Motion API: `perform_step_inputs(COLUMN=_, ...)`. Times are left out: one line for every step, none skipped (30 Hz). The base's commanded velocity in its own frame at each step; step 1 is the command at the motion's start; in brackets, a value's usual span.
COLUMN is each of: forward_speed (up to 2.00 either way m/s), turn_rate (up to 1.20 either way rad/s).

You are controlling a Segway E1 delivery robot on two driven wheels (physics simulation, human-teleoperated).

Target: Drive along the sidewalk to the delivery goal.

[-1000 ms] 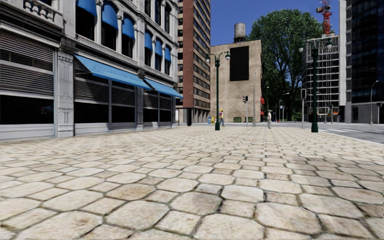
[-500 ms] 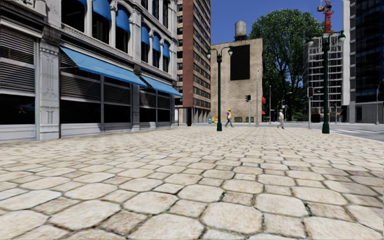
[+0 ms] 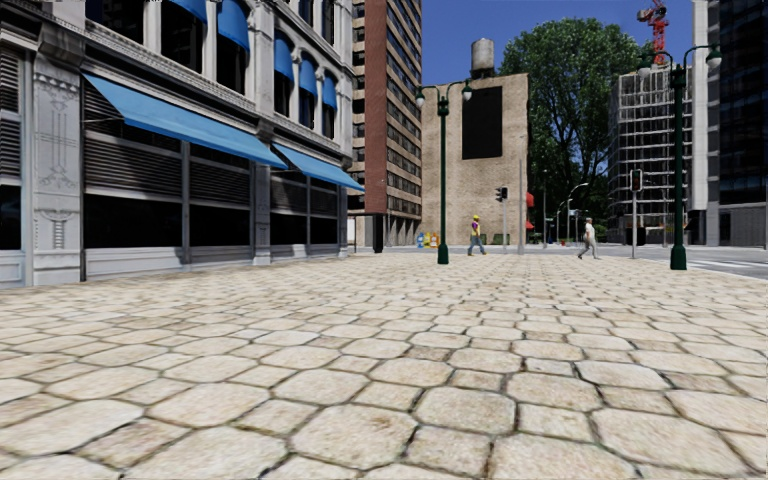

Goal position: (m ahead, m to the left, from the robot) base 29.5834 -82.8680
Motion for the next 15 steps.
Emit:
perform_step_inputs(forward_speed=2.00, turn_rate=-0.08)
perform_step_inputs(forward_speed=2.00, turn_rate=-0.10)
perform_step_inputs(forward_speed=2.00, turn_rate=-0.11)
perform_step_inputs(forward_speed=2.00, turn_rate=-0.11)
perform_step_inputs(forward_speed=2.00, turn_rate=-0.22)
perform_step_inputs(forward_speed=2.00, turn_rate=-0.31)
perform_step_inputs(forward_speed=2.00, turn_rate=-0.41)
perform_step_inputs(forward_speed=2.00, turn_rate=-0.41)
perform_step_inputs(forward_speed=2.00, turn_rate=-0.42)
perform_step_inputs(forward_speed=2.00, turn_rate=-0.42)
perform_step_inputs(forward_speed=2.00, turn_rate=-0.41)
perform_step_inputs(forward_speed=2.00, turn_rate=-0.37)
perform_step_inputs(forward_speed=2.00, turn_rate=-0.37)
perform_step_inputs(forward_speed=2.00, turn_rate=-0.36)
perform_step_inputs(forward_speed=2.00, turn_rate=-0.36)
